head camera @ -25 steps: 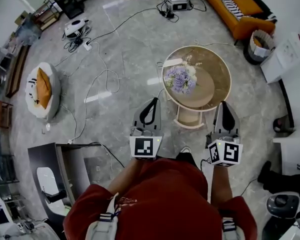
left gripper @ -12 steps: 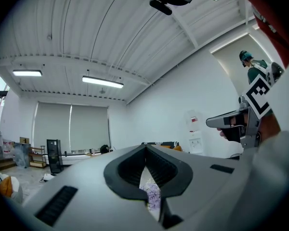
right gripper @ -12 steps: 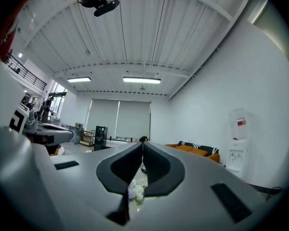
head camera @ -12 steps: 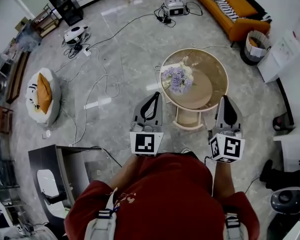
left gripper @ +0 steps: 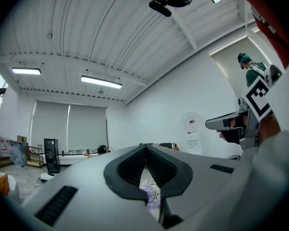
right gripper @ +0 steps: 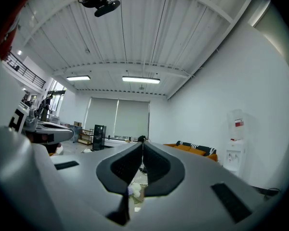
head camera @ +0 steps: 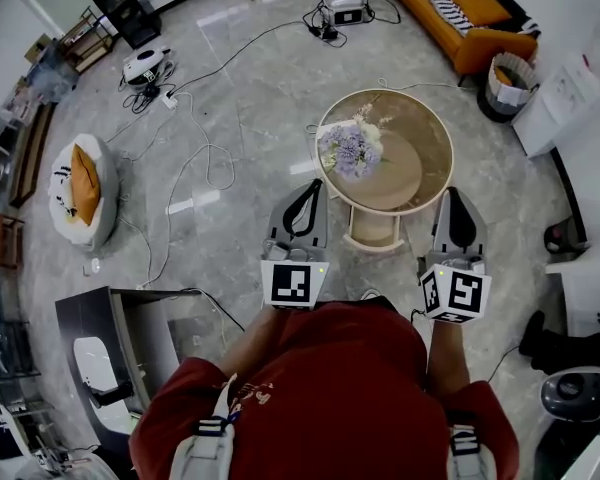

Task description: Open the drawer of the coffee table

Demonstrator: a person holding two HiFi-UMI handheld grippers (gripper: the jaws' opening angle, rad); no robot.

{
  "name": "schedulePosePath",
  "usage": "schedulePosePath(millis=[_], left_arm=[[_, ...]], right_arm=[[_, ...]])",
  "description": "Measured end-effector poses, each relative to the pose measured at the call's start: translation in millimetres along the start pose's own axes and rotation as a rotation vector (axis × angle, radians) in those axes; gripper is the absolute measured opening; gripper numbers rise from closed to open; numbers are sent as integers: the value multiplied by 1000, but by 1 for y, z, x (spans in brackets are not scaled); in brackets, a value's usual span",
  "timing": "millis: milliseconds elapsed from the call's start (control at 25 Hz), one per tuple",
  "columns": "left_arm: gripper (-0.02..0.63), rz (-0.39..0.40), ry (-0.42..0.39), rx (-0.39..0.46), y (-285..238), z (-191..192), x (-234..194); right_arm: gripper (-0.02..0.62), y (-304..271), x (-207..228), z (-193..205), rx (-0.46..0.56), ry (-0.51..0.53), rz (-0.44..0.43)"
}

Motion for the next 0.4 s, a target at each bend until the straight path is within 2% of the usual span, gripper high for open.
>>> schedulePosePath(millis=[400], left_arm=[[14, -6, 12, 6, 1, 1, 5]], right_arm=[[23, 4, 6, 0, 17, 4, 14]])
Point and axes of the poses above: the fingertips, and each gripper's own axes: y backward along the fingers, x to its right, z out of its underside, the point moved 5 cm from there along y, backward along the fingers, and after that the axes turned 5 degrees about -y, right-handed, at the moved point
